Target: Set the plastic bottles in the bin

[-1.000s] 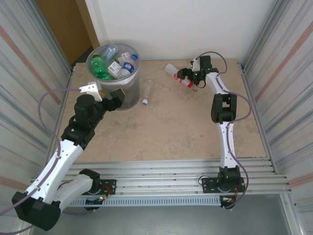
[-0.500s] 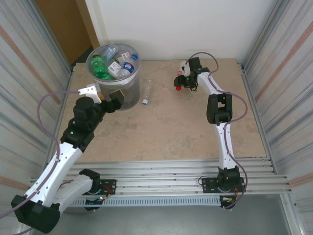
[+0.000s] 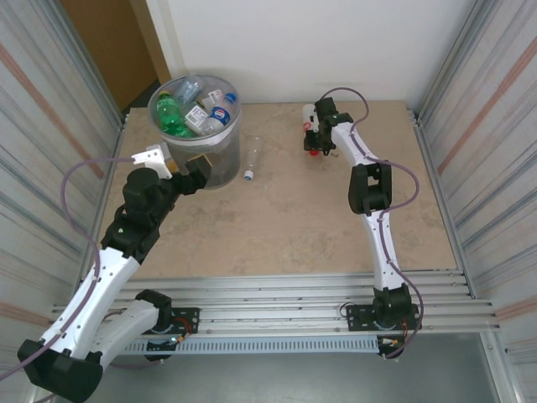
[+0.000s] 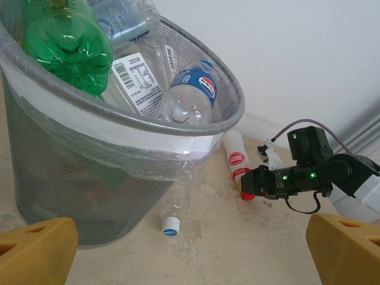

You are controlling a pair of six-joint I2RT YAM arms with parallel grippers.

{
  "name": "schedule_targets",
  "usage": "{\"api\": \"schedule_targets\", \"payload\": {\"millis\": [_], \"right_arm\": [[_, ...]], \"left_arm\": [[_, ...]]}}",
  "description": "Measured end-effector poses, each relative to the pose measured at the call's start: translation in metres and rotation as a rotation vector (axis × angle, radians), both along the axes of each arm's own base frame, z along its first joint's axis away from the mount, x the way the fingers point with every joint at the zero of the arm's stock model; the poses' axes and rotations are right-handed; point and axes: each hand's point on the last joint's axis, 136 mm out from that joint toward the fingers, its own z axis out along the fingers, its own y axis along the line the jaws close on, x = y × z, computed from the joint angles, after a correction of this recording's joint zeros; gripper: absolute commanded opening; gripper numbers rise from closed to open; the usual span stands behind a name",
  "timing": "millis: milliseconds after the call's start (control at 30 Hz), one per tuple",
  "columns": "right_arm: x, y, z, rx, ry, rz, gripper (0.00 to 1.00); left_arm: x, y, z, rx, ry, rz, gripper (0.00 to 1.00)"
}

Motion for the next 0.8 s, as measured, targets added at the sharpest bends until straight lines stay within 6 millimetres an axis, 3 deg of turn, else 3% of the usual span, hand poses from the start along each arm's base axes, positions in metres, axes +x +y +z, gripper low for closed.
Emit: {"api": "schedule_targets", "payload": {"millis": [233,467,633,800], "right_arm": [[-0.02,-0.002,0.002,0.01,0.032,0.002,0.13],[-0.064,-0.003,0.021,0.052,0.086,-0.019,0.12],[-0.089,0.003,0.061,0.1,0.032,-0.017,0.12],[-0.108,0.014,0.117,0.142,-0.076,0.014,0.13]], "left_arm": [[-0.002,0.007,-0.006,-0.019,0.016,0.042,0.99],[-0.018,0.034,-0.029,-0.074,0.057,0.175,0.99],[-0.027,0.043,-0.044,-0.095,0.083,0.218,0.99],[-0.03,0.044,-0.055,-0.105,0.114,0.229,0.99]]}}
